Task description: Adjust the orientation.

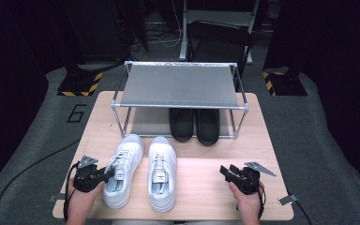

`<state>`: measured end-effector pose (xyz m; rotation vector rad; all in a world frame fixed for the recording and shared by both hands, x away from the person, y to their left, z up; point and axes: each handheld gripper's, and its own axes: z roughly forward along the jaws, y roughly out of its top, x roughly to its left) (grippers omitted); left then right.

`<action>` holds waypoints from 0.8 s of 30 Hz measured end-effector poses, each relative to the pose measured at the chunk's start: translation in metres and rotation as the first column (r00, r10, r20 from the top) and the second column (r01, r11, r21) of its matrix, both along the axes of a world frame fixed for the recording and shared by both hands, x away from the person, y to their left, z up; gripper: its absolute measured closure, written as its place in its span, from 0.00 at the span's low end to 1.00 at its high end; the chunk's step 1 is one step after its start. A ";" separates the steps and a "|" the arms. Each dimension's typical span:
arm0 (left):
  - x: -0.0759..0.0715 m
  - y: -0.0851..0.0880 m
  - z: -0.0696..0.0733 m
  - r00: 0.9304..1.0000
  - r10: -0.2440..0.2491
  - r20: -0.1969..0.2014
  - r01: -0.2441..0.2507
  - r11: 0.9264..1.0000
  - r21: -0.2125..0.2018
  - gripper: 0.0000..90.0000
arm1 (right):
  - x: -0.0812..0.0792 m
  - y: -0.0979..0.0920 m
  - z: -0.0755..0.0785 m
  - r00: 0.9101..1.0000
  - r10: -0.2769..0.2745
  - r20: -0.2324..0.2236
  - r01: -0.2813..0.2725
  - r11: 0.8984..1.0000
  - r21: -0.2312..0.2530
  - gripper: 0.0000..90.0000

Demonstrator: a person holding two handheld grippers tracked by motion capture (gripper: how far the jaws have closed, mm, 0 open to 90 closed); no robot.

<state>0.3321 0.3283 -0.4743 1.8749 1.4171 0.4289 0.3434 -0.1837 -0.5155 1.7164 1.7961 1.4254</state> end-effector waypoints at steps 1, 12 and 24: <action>0.000 0.001 0.000 1.000 -0.002 0.000 0.002 1.000 -0.005 0.76 | 0.000 0.000 0.000 1.000 0.001 0.001 -0.001 1.000 0.000 0.53; -0.002 -0.003 -0.001 0.999 0.030 -0.035 -0.029 0.999 0.039 0.78 | 0.001 -0.001 -0.002 1.000 -0.002 0.002 0.002 1.000 0.019 0.53; -0.002 -0.007 0.000 0.997 0.065 -0.036 -0.063 0.997 0.042 0.85 | 0.001 -0.002 -0.002 1.000 -0.003 0.000 0.003 1.000 0.011 0.53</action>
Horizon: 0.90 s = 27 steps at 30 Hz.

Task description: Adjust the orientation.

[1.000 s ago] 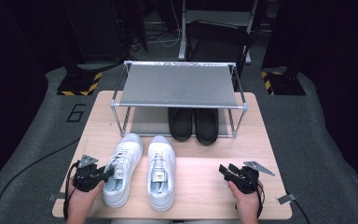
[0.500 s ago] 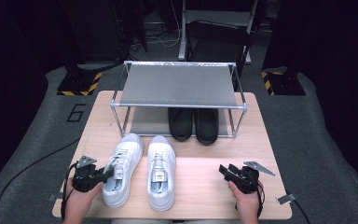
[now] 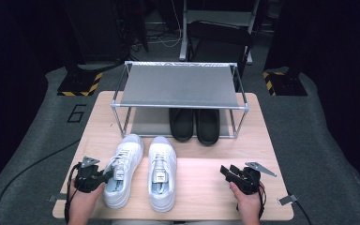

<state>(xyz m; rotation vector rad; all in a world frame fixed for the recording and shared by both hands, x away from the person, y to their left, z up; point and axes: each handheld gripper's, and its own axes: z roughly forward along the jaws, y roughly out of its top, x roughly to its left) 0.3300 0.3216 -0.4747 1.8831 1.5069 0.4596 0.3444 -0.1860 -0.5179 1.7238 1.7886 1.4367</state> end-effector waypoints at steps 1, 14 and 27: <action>0.000 0.000 0.000 1.000 0.006 0.006 -0.006 1.000 -0.002 0.86 | -0.001 0.000 0.000 1.000 -0.003 -0.011 0.003 1.000 0.006 0.53; -0.005 0.003 -0.003 0.999 0.035 0.040 -0.033 0.998 -0.043 0.89 | 0.000 -0.002 0.000 1.000 -0.012 -0.004 0.012 1.000 0.008 0.53; -0.006 0.006 -0.003 0.997 0.050 0.051 -0.047 0.997 -0.063 0.91 | 0.000 -0.004 -0.001 1.000 -0.024 -0.009 0.024 0.999 0.027 0.53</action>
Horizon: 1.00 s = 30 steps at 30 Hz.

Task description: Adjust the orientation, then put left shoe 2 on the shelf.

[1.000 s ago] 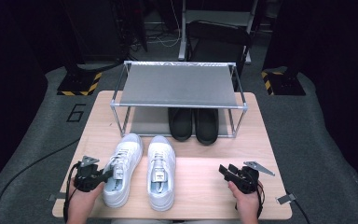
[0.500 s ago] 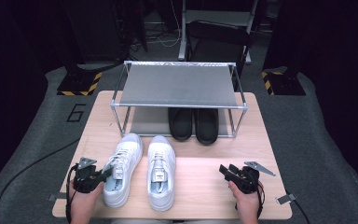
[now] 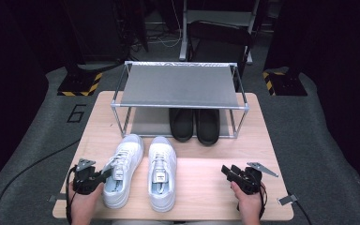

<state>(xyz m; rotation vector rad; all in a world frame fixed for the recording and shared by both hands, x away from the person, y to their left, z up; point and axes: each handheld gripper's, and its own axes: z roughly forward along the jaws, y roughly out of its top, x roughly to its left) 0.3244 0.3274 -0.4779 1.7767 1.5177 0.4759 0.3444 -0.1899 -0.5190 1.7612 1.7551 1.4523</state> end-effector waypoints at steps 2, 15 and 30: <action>-0.001 0.001 0.002 1.000 -0.005 -0.002 0.005 1.000 0.005 0.91 | 0.000 0.000 0.000 1.000 -0.004 -0.001 0.004 1.000 0.006 0.53; -0.003 0.005 0.019 0.999 -0.010 0.032 0.011 1.000 -0.025 0.91 | -0.001 -0.001 0.001 1.000 -0.006 -0.009 0.006 1.000 0.010 0.52; -0.004 0.006 0.048 0.997 -0.045 0.055 0.047 0.998 -0.034 0.90 | -0.001 -0.001 0.002 1.000 0.008 -0.004 -0.008 1.000 0.002 0.50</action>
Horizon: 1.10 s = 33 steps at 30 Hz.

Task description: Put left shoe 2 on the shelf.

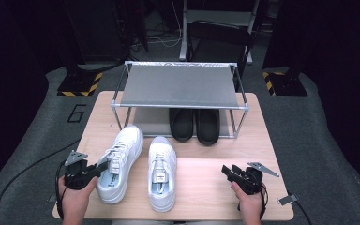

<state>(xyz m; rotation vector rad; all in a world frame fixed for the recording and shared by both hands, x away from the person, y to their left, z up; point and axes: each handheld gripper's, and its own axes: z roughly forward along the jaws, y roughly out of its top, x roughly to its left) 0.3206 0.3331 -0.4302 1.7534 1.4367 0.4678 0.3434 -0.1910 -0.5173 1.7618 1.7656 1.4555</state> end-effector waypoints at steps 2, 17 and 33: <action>0.000 0.000 0.003 1.000 0.002 0.009 -0.002 1.000 -0.006 0.90 | 0.000 0.001 0.000 1.000 0.005 0.001 -0.005 1.000 -0.008 0.50; 0.001 0.002 0.021 1.000 -0.019 0.005 0.019 1.000 -0.003 0.90 | 0.001 0.004 -0.001 0.999 0.033 0.021 -0.033 0.999 -0.035 0.52; 0.001 0.000 0.038 0.999 -0.046 0.017 0.046 0.999 -0.003 0.90 | 0.000 0.003 -0.001 1.000 0.016 0.007 -0.016 1.000 -0.021 0.50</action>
